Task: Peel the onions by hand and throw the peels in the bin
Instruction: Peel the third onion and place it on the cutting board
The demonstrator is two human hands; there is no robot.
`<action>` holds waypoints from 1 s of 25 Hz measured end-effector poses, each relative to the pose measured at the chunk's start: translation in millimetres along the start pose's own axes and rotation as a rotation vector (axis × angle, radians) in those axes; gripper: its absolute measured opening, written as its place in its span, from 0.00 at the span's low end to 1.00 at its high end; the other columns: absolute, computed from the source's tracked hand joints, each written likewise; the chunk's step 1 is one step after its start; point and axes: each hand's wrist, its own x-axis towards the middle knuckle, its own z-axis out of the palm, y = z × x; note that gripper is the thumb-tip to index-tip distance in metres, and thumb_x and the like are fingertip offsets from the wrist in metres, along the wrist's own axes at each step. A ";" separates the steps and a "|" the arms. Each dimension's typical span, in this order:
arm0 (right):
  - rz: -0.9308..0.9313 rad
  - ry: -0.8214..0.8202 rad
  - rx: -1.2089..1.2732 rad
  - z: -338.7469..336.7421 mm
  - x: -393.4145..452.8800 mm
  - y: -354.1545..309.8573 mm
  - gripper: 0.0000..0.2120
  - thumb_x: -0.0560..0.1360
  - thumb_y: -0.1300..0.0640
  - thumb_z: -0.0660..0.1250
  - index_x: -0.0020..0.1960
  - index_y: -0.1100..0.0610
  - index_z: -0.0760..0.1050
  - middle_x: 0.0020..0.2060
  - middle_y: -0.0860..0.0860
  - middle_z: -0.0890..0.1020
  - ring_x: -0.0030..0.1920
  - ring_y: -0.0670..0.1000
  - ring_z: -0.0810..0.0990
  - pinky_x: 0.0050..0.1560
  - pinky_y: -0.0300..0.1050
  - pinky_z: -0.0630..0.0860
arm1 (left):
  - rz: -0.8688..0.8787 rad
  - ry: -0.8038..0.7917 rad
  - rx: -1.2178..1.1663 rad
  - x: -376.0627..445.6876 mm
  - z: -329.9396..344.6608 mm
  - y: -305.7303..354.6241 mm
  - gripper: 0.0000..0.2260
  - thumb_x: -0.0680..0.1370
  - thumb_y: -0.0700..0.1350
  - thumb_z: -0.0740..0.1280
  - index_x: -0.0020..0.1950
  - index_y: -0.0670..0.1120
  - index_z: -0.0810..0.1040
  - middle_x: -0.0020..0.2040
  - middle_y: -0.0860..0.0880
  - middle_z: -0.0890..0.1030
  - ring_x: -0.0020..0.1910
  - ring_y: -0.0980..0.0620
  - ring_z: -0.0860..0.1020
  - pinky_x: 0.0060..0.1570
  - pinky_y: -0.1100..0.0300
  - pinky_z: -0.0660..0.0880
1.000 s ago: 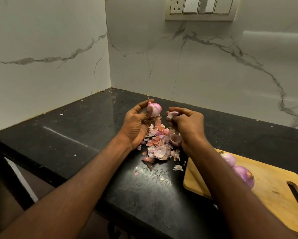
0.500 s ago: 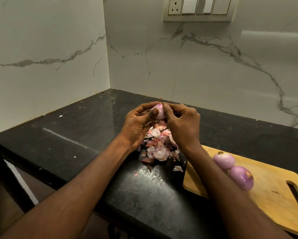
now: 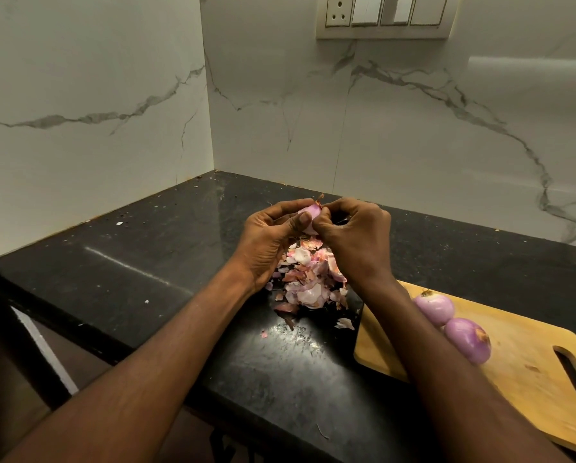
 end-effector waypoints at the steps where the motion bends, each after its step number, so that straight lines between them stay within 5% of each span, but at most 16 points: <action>1: 0.013 0.000 -0.004 0.4 -0.7 -0.4 0.03 0.77 0.58 0.75 0.48 0.58 0.86 0.39 0.48 0.84 0.38 0.41 0.82 0.39 0.32 0.79 | 0.001 0.004 0.015 0.9 -1.5 -1.3 0.18 0.73 0.37 0.72 0.63 0.35 0.80 0.59 0.38 0.84 0.59 0.44 0.84 0.56 0.56 0.82; 6: 0.167 -0.049 0.178 6.5 -1.2 0.9 0.14 0.76 0.52 0.76 0.59 0.56 0.85 0.51 0.50 0.87 0.51 0.44 0.85 0.52 0.40 0.83 | 0.015 0.054 -0.031 5.1 -5.9 -2.2 0.16 0.74 0.36 0.70 0.62 0.38 0.80 0.60 0.40 0.84 0.61 0.44 0.83 0.59 0.53 0.82; 11: 0.114 0.010 0.190 3.5 -1.0 3.3 0.10 0.76 0.55 0.77 0.55 0.58 0.86 0.42 0.49 0.86 0.42 0.43 0.85 0.43 0.37 0.83 | 0.022 0.048 0.040 5.5 -6.5 -4.4 0.12 0.79 0.32 0.66 0.61 0.38 0.80 0.57 0.43 0.85 0.58 0.48 0.84 0.54 0.57 0.83; 16: -0.004 0.075 0.051 6.6 -4.7 1.5 0.05 0.75 0.57 0.77 0.48 0.58 0.86 0.39 0.50 0.85 0.38 0.44 0.84 0.40 0.37 0.82 | 0.018 0.014 0.028 2.4 -0.9 -6.0 0.14 0.74 0.37 0.70 0.60 0.38 0.80 0.56 0.43 0.86 0.57 0.46 0.85 0.55 0.54 0.83; 21: 0.031 0.122 0.067 8.1 -5.4 -1.8 0.02 0.76 0.59 0.76 0.46 0.58 0.84 0.37 0.47 0.83 0.38 0.40 0.82 0.40 0.30 0.79 | -0.008 0.034 -0.065 1.8 -0.2 -6.9 0.15 0.74 0.35 0.69 0.61 0.37 0.80 0.55 0.42 0.86 0.55 0.46 0.85 0.53 0.55 0.84; 25: 0.116 0.178 0.120 10.8 -5.3 -3.9 0.02 0.76 0.59 0.75 0.48 0.58 0.85 0.37 0.47 0.84 0.39 0.41 0.83 0.41 0.36 0.82 | -0.027 0.059 -0.115 2.7 0.0 -8.3 0.17 0.73 0.36 0.70 0.62 0.37 0.79 0.58 0.40 0.85 0.55 0.44 0.85 0.51 0.55 0.84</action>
